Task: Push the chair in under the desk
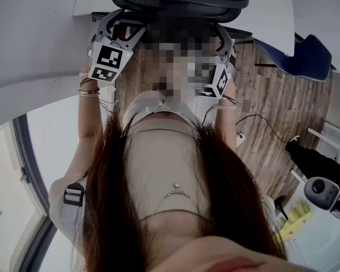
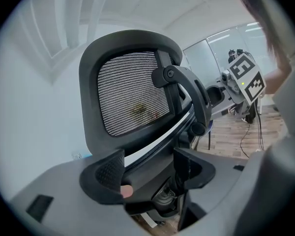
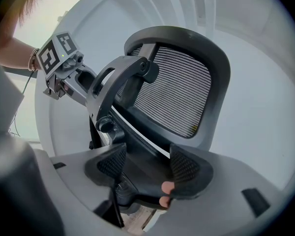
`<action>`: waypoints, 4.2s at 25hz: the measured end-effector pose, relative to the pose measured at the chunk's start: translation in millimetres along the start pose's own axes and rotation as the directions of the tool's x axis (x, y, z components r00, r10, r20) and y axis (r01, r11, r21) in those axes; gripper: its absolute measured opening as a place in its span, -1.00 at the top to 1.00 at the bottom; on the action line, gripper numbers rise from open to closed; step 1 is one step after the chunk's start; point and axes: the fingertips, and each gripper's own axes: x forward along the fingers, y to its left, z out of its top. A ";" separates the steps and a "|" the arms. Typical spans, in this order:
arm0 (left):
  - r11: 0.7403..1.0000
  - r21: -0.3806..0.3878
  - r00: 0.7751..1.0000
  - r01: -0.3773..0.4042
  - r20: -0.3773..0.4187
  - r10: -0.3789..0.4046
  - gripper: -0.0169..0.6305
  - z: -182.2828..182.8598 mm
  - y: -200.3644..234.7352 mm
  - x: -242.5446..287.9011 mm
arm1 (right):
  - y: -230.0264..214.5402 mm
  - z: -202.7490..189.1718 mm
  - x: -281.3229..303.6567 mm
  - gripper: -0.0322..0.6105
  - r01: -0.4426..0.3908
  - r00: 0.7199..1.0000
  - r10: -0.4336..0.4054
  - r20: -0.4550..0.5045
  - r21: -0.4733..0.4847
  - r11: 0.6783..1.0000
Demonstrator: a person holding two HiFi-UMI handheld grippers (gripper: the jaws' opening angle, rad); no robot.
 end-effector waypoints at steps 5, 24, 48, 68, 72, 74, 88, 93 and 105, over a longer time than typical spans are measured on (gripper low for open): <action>1.000 0.003 1.000 0.007 0.008 -0.007 0.02 0.5 1.3 0.9 | 0.3 1.0 -0.7 0.03 0.007 1.000 -0.007 0.007 0.001 1.000; 0.999 0.029 0.998 0.040 0.039 -0.041 0.01 1.4 4.1 0.6 | 5.2 0.6 -7.6 0.03 0.034 0.999 -0.034 -0.005 0.021 0.999; 0.999 -0.031 0.997 -0.017 0.078 0.020 0.32 7.6 -13.0 -21.6 | 7.6 -1.7 -30.9 0.17 0.014 1.000 -0.012 -0.021 0.097 0.995; 0.988 -0.133 0.982 -0.083 0.158 0.104 0.89 40.1 -65.1 -79.5 | 9.4 10.1 -100.8 0.67 0.058 0.994 -0.068 0.083 0.114 0.992; 0.985 -0.146 0.979 -0.089 0.167 0.113 0.91 46.7 -78.5 -89.2 | 6.9 14.2 -117.8 0.69 0.053 0.990 -0.068 0.119 0.125 0.991; 0.983 -0.156 0.977 -0.094 0.174 0.120 0.91 51.6 -84.8 -94.0 | 3.0 14.0 -128.2 0.70 0.058 0.990 -0.074 0.122 0.135 0.989; 0.971 -0.221 0.969 -0.089 0.205 0.136 0.93 79.2 -130.3 -121.7 | -16.5 27.3 -184.2 0.80 0.000 0.966 -0.064 0.250 0.249 0.968; 0.952 -0.294 0.968 -0.086 0.203 0.150 0.93 83.2 -133.9 -127.0 | -20.6 25.0 -192.4 0.82 -0.017 0.963 -0.059 0.262 0.278 0.961; 0.944 -0.310 0.965 -0.116 0.191 0.181 0.93 88.2 -131.5 -121.8 | -27.0 20.6 -186.9 0.82 -0.032 0.964 -0.049 0.262 0.298 0.954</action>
